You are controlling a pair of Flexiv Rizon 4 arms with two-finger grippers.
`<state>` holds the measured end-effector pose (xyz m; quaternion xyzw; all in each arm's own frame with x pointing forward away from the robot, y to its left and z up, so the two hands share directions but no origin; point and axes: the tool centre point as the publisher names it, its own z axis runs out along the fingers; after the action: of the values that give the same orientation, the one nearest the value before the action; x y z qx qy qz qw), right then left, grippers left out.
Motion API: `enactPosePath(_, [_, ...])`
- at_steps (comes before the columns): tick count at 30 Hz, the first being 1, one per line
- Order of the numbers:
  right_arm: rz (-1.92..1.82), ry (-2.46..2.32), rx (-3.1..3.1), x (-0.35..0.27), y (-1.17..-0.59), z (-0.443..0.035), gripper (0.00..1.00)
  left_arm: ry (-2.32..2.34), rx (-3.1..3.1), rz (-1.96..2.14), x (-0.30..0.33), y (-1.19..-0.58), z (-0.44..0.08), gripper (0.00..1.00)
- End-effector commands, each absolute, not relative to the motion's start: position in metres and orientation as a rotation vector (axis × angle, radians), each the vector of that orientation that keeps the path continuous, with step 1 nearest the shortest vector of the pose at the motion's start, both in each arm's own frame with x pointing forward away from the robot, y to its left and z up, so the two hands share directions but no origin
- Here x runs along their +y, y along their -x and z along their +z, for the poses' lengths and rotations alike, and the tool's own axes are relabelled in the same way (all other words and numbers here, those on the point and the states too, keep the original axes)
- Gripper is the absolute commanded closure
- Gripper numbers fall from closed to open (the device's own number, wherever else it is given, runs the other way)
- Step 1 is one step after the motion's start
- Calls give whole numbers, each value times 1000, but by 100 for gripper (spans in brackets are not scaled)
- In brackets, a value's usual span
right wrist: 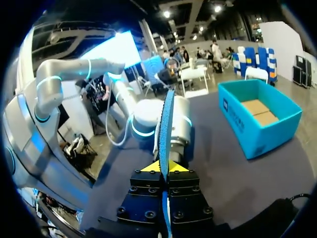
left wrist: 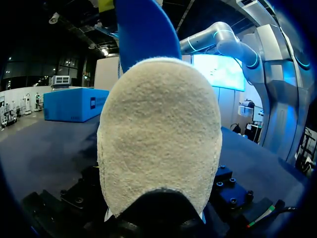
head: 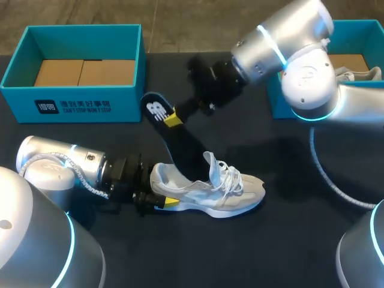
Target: Take the shoe out of the shoebox, open the shoe tongue, remove and reinsert the insole, then place the shoe into the shoebox
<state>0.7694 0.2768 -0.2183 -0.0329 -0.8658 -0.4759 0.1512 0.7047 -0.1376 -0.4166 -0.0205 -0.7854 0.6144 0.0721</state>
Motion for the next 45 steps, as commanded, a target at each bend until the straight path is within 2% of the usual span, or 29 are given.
enactPosePath(1, [-1444,103,-2478,262,-759,-194,100,61,-2362,1843,-137,-706,-419,100])
enactPosePath(10, [-1416,59,-2516,247,-757,-135,100,61,-2362,1843,-137,-706,-419,100])
enactPosePath(16, [-1550,88,-2438,227,-754,-101,100,61,-2362,1843,-137,-706,-419,100])
enactPosePath(30, [-1550,88,-2438,227,-754,-101,100,61,-2362,1843,-137,-706,-419,100])
enactPosePath(38, [-1589,213,-2456,222,-739,-49,100,61,-2362,1843,-137,-706,-419,100])
enactPosePath(45, [-1567,240,-2474,206,-722,-27,100,61,-2362,1843,-137,-706,-419,100])
